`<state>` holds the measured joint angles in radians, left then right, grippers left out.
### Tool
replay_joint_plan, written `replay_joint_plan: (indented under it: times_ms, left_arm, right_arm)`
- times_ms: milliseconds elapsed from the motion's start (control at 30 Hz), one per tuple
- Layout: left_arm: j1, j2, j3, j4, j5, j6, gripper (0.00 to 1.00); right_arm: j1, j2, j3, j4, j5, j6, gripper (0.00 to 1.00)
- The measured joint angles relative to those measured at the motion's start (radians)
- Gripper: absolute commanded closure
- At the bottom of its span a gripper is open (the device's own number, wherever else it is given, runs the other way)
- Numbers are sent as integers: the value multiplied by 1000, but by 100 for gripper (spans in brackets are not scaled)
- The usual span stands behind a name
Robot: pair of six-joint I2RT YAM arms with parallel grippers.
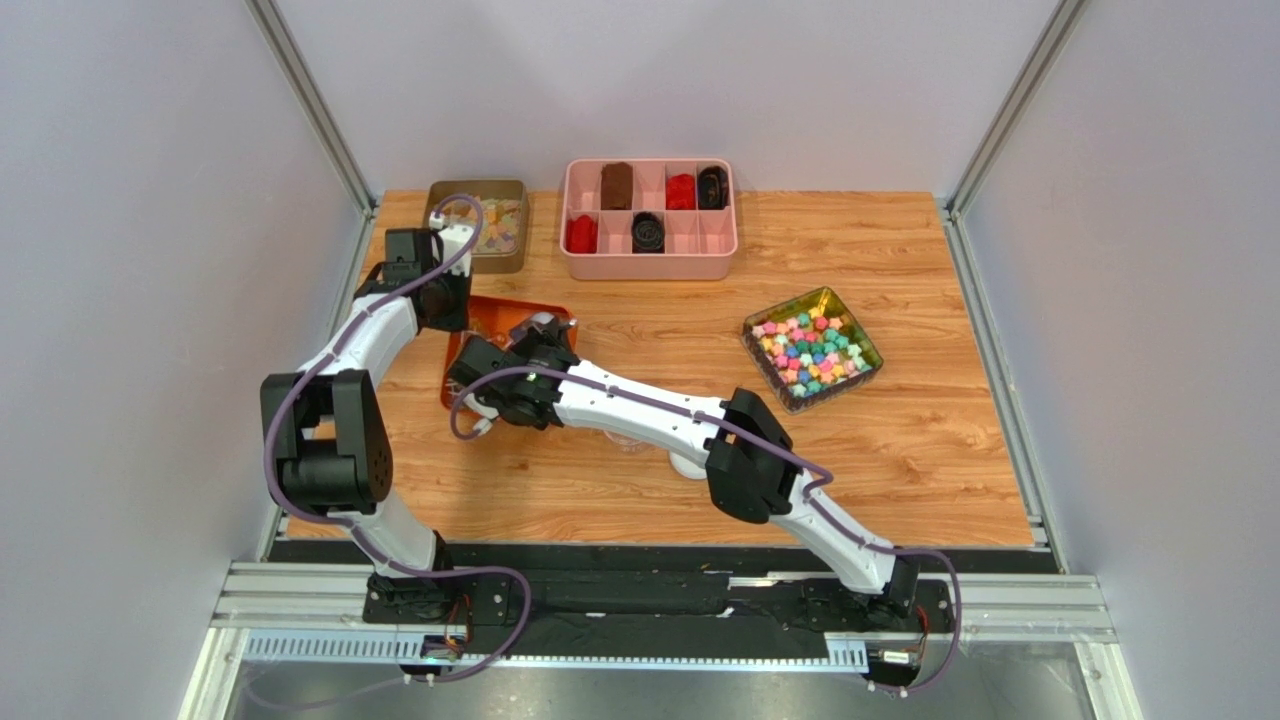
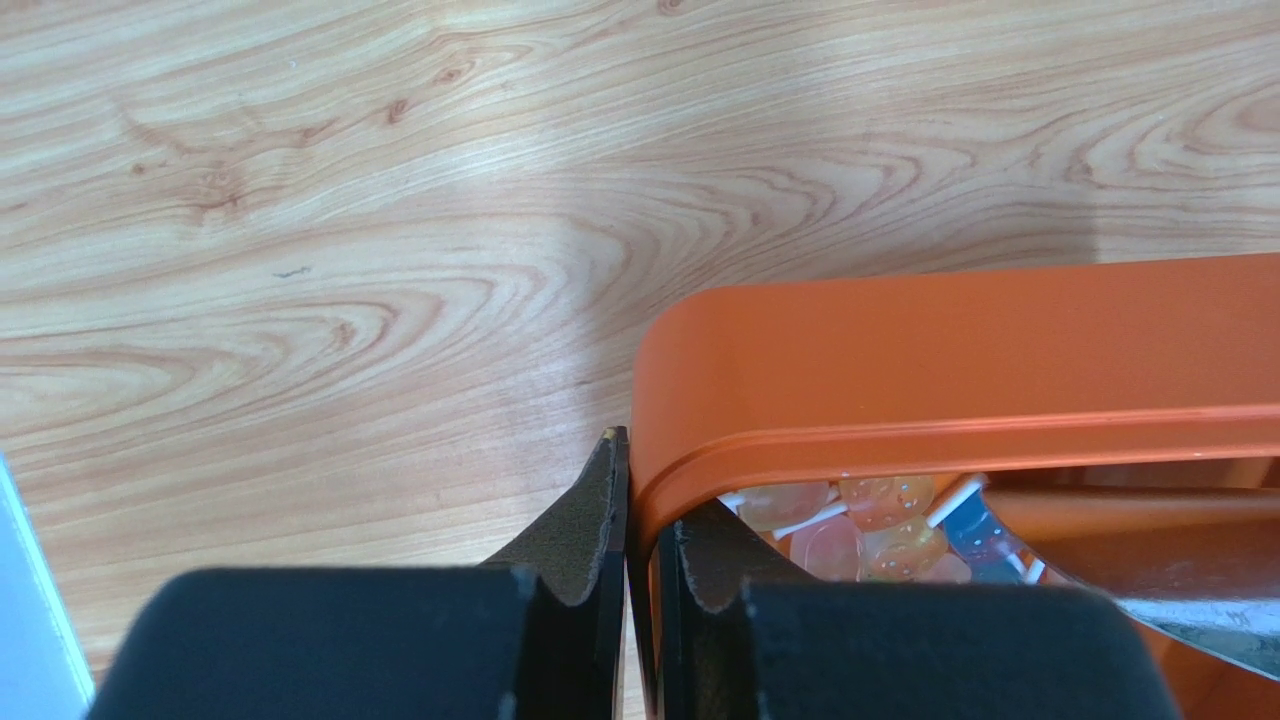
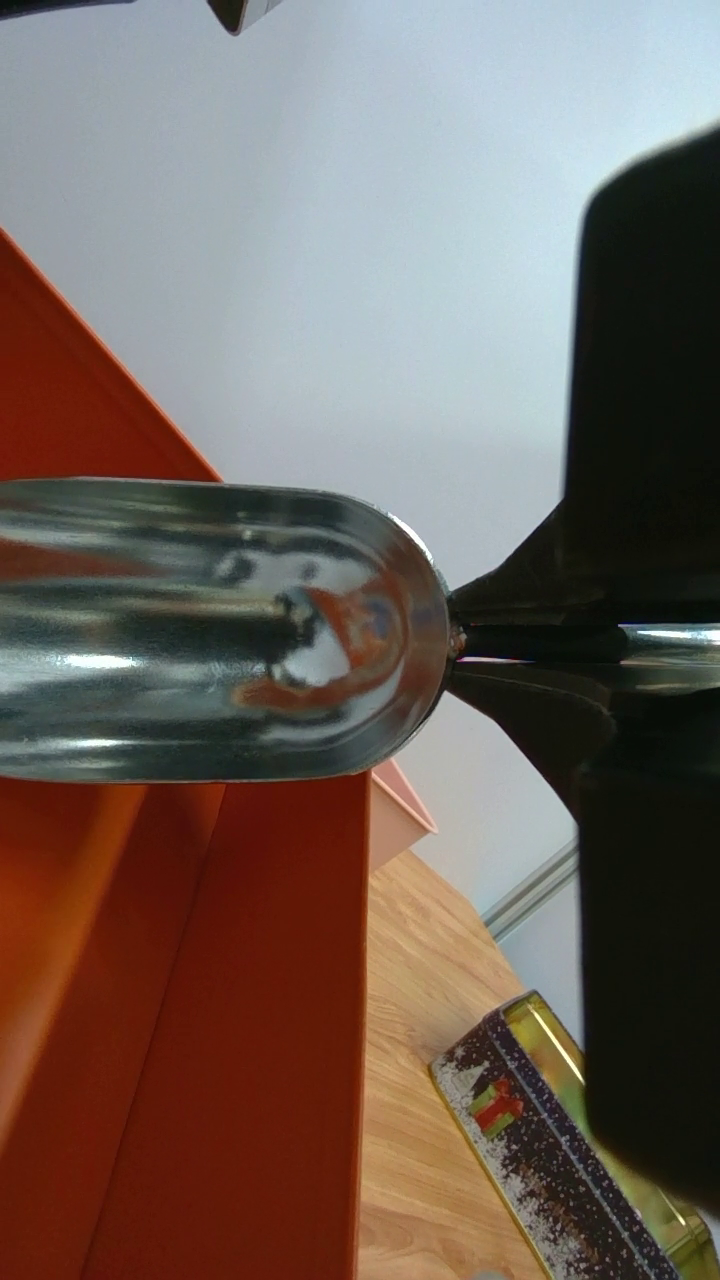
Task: Pack the candies
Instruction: Scoop the fake candies from the storage box.
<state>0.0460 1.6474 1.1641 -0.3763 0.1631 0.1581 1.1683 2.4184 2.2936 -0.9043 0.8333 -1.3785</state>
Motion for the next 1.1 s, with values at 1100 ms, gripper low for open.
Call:
replay_joint_plan:
  times_ms: [1100]
  left_arm:
    - [0,-4,-29,26,-5,3,100]
  right_arm:
    - [18,103,84,-103,-224,232,100]
